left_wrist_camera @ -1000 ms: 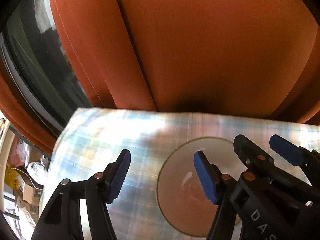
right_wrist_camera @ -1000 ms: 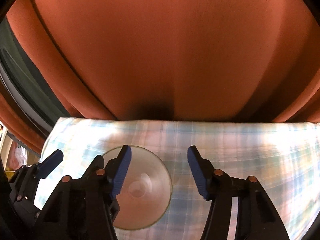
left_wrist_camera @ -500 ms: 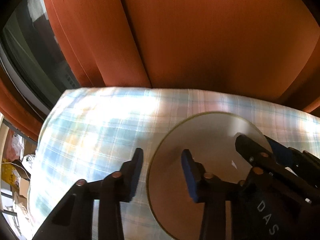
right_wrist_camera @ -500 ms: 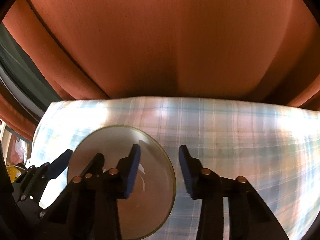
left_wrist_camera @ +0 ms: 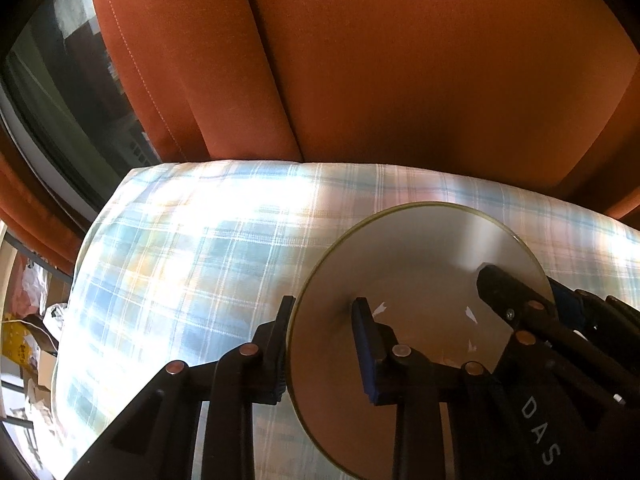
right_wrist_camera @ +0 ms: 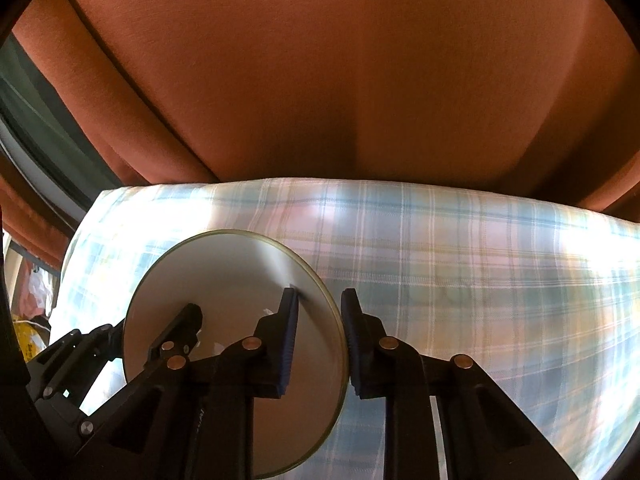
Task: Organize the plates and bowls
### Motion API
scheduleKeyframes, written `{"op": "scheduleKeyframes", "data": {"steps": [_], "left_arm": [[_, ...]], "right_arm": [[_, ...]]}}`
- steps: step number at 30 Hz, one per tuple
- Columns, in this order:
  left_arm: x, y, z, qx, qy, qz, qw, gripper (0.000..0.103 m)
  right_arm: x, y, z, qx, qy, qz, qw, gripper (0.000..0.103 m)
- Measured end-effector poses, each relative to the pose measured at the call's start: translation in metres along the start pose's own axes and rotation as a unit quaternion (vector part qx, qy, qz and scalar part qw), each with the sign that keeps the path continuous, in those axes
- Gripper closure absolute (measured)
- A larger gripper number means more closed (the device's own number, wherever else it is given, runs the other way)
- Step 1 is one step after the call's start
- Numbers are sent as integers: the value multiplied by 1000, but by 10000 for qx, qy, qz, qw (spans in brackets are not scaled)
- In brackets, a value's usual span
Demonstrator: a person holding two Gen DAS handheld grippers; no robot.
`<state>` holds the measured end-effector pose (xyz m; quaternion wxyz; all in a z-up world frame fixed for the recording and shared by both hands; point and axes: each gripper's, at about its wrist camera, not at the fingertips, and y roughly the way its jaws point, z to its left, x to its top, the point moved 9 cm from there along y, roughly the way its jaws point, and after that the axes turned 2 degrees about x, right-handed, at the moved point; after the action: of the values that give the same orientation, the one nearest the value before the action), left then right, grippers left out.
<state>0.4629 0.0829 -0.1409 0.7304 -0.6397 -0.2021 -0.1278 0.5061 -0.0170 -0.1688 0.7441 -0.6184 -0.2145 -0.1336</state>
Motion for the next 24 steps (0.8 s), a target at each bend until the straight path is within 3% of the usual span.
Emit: {"op": "scheduleKeyframes", "data": {"steps": [9,24], "left_arm": [[-3,-20,7,-30,-59,-133,9999,76],[-4,-85,31,-35,-218,-509,9985,76]], "right_arm": [[0,-18,8,-20,-15,-74,10000,77],[2,-85,39,22,-78,-457,9989,77]]}}
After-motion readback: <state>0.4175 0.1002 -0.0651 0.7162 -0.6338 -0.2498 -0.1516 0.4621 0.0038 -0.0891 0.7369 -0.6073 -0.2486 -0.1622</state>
